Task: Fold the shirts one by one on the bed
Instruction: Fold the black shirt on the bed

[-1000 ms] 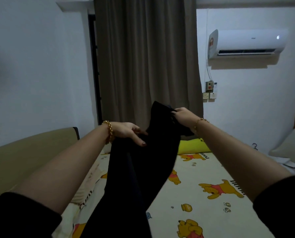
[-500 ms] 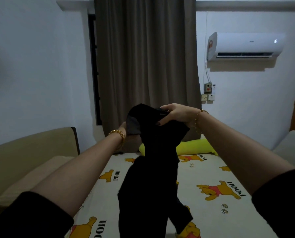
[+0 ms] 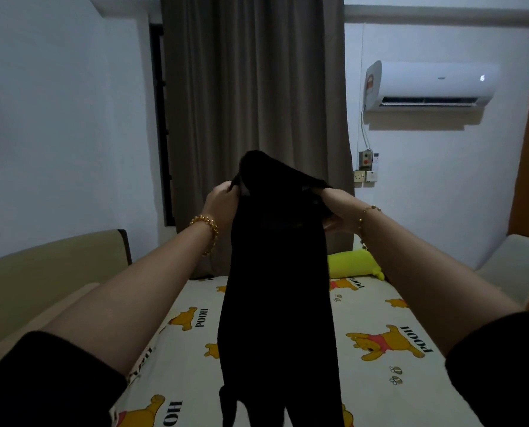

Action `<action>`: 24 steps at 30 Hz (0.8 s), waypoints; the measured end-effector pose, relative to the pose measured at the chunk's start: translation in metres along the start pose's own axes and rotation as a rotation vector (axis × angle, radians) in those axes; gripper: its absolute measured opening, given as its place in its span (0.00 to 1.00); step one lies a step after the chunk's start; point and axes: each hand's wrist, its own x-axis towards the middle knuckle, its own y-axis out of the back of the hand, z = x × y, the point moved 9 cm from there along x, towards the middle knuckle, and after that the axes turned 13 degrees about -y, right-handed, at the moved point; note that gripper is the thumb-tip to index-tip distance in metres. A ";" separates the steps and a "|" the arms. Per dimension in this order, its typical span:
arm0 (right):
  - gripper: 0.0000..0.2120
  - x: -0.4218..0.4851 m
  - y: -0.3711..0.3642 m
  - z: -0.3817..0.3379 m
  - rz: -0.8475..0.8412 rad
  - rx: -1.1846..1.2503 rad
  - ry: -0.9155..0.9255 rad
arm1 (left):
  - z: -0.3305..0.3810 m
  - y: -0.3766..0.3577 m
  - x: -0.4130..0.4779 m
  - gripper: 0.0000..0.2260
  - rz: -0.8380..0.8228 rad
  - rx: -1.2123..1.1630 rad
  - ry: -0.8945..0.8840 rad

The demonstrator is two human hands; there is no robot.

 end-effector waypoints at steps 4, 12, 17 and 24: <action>0.13 0.005 -0.016 -0.010 -0.189 -0.075 0.077 | -0.006 -0.013 0.001 0.12 -0.090 -0.076 0.070; 0.33 -0.005 -0.020 -0.014 -0.059 -0.947 0.135 | -0.024 0.003 -0.002 0.12 -0.453 0.366 -0.032; 0.12 -0.005 0.010 -0.044 0.565 -0.922 0.454 | -0.017 0.018 0.000 0.11 -0.386 0.442 -0.033; 0.10 0.009 0.040 -0.024 0.566 -0.225 0.240 | -0.017 0.015 0.001 0.12 -0.124 -0.149 0.151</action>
